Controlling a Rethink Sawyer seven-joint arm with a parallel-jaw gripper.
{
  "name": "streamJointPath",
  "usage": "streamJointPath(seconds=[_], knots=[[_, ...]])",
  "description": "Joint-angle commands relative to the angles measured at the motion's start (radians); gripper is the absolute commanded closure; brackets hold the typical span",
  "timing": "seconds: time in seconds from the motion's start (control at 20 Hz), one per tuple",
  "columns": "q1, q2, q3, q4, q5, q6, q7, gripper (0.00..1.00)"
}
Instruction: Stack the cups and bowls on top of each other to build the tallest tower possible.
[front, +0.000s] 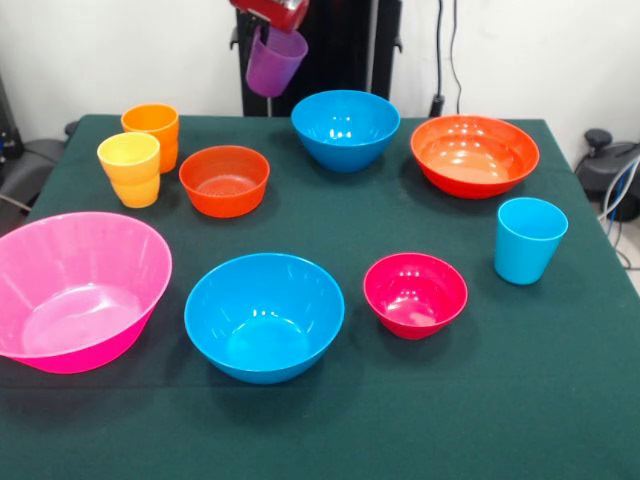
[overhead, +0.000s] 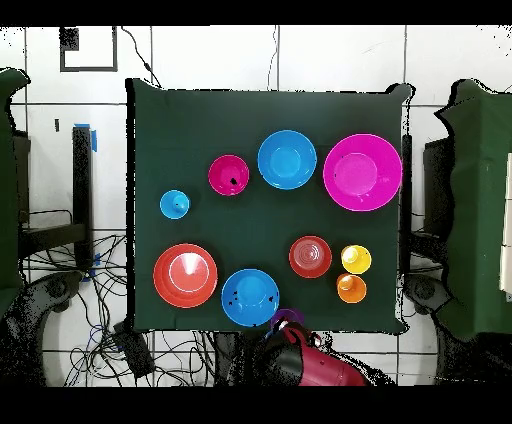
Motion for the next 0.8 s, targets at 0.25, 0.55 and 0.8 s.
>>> streamJointPath(seconds=[0.25,0.55,0.8], knots=[[0.005,0.052,0.057,-0.177,-0.024,0.056,0.052,1.0],[-0.003,0.095,0.059,-0.235,-0.023,0.05,0.052,1.0],[-0.012,0.141,0.062,-0.267,-0.027,0.015,0.065,1.0]])
